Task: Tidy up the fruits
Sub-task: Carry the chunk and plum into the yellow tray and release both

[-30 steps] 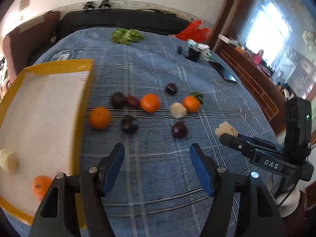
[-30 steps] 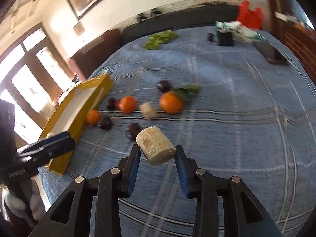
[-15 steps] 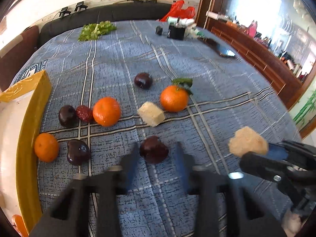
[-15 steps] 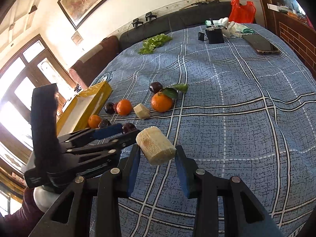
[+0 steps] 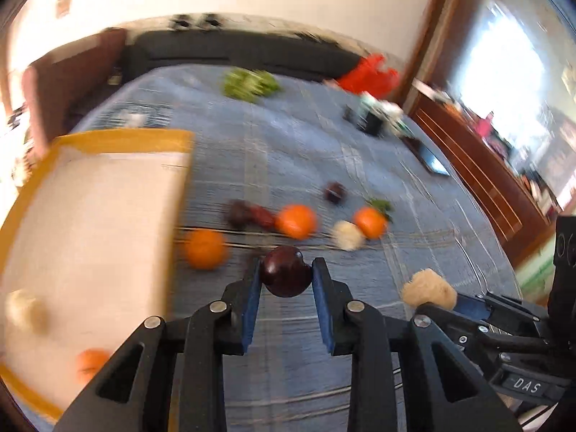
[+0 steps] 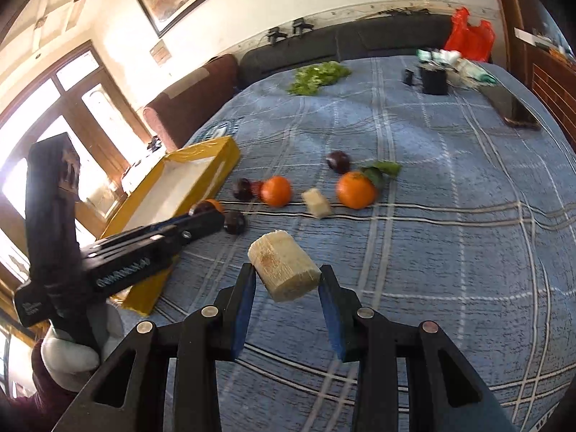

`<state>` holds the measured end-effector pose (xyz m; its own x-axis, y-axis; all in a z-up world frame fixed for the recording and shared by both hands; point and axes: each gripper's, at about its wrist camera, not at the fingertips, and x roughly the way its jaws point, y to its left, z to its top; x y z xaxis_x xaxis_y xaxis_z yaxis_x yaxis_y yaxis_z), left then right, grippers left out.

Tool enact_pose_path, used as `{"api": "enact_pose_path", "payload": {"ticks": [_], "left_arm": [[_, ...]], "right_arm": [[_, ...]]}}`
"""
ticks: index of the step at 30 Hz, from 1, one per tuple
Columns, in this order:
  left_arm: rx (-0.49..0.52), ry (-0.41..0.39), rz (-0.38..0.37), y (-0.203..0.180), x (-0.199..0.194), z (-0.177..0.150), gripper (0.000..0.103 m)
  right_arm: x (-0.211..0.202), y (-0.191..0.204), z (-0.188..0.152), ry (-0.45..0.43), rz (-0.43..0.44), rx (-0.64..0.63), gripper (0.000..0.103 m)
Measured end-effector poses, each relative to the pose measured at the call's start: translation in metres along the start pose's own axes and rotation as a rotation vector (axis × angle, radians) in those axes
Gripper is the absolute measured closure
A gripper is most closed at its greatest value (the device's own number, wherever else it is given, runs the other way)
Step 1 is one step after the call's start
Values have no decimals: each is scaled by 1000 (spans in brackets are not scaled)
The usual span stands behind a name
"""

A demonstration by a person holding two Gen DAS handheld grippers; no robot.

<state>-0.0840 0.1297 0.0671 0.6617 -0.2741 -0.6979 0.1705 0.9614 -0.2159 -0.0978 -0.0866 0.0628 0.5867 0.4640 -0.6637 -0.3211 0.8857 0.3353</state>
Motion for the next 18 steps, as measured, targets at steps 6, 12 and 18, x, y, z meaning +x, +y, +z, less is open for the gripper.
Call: {"api": "enact_pose_path", "payload": {"ticks": [6, 12, 18], "left_arm": [[-150, -41, 189, 86, -45, -12, 75], [-237, -35, 260, 136, -59, -32, 75], [-257, -37, 252, 151, -56, -37, 75]], "right_arm": [[30, 65, 12, 50, 89, -106, 63], [74, 124, 19, 113, 128, -207, 63], [115, 155, 24, 168, 94, -276, 63]]}}
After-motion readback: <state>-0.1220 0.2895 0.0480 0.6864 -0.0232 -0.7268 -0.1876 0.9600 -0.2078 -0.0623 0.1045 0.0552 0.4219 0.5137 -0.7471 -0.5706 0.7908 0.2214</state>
